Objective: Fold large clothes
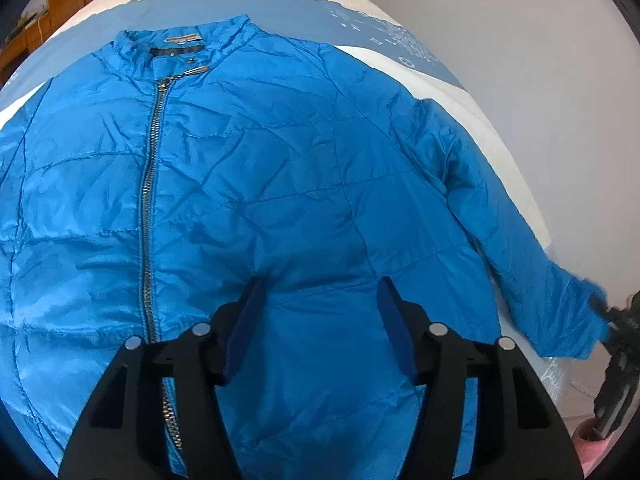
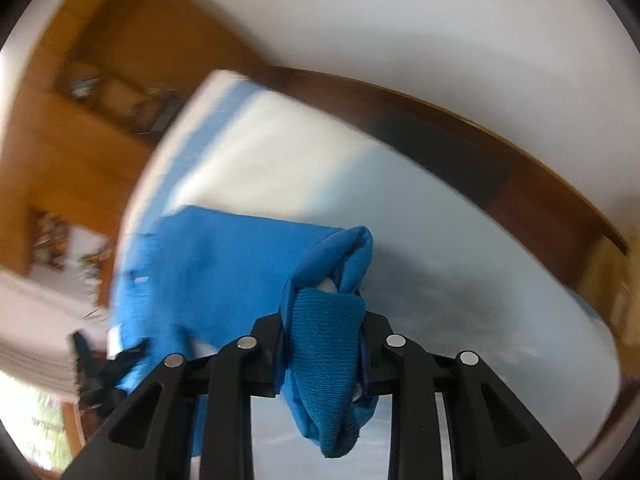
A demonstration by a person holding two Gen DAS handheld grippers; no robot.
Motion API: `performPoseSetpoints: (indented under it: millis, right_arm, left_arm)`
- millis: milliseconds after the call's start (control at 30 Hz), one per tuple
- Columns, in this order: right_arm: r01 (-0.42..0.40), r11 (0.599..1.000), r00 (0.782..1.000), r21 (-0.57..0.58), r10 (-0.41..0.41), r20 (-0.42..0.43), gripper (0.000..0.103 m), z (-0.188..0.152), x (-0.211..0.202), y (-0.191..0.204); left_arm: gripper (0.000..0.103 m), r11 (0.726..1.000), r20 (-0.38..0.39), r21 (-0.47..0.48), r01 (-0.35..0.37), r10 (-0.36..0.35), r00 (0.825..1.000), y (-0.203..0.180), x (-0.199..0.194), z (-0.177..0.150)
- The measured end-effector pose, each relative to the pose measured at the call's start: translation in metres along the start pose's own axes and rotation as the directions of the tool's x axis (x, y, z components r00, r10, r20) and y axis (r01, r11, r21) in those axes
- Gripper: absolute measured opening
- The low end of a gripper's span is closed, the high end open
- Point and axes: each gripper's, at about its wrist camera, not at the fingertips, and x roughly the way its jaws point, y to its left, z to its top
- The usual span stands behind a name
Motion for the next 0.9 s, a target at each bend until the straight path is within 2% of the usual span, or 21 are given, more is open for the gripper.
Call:
performPoseSetpoints:
  millis: [67,167,267,400,567,733,833,867,900]
  right_arm:
    - [-0.055,0.995,0.998,-0.082,0.055,-0.005,0.026,0.007,0.006,0.038]
    - [-0.103,0.978,0.994,-0.179,0.097,-0.044,0.026,0.015,0.030,0.091]
    - [-0.121,0.958,0.991,-0.261,0.102,-0.085,0.026,0.021,0.064,0.141]
    - [-0.173,0.924,0.977,-0.342,0.117,-0.178,0.026,0.021,0.117,0.197]
    - [-0.194,0.898,0.959,-0.395,0.090,-0.268,0.026,0.006,0.174,0.237]
    - [-0.219,0.877,0.943,-0.428,0.077,-0.324,0.027,-0.006,0.215,0.259]
    - [-0.291,0.860,0.914,-0.419,0.120,-0.388,0.035,-0.008,0.228,0.270]
    - [-0.320,0.855,0.902,-0.408,0.144,-0.406,0.043,-0.008,0.229,0.271]
    - [-0.377,0.840,0.880,-0.389,0.194,-0.434,0.045,-0.008,0.226,0.271]
  left_arm:
    - [0.056,1.000,0.005,-0.006,-0.004,0.004,1.000,0.002,-0.004,0.001]
    - [0.053,1.000,0.012,-0.005,-0.027,0.027,1.000,0.006,-0.009,0.002]
    - [0.046,0.999,0.017,-0.016,-0.038,0.038,0.999,0.015,-0.011,0.006]
    - [0.046,0.999,0.029,-0.021,-0.046,0.047,0.998,0.026,-0.016,0.009]
    - [0.046,0.999,0.046,-0.033,-0.034,0.035,0.998,0.038,-0.020,0.019]
    - [0.049,0.999,0.054,-0.048,-0.015,0.018,0.998,0.049,-0.022,0.026]
    - [0.060,0.998,0.056,-0.064,0.014,-0.010,0.998,0.053,-0.023,0.027]
    - [0.063,0.997,0.058,-0.072,0.031,-0.027,0.998,0.054,-0.024,0.027]
    - [0.065,0.996,0.059,-0.074,0.045,-0.041,0.997,0.054,-0.025,0.027]
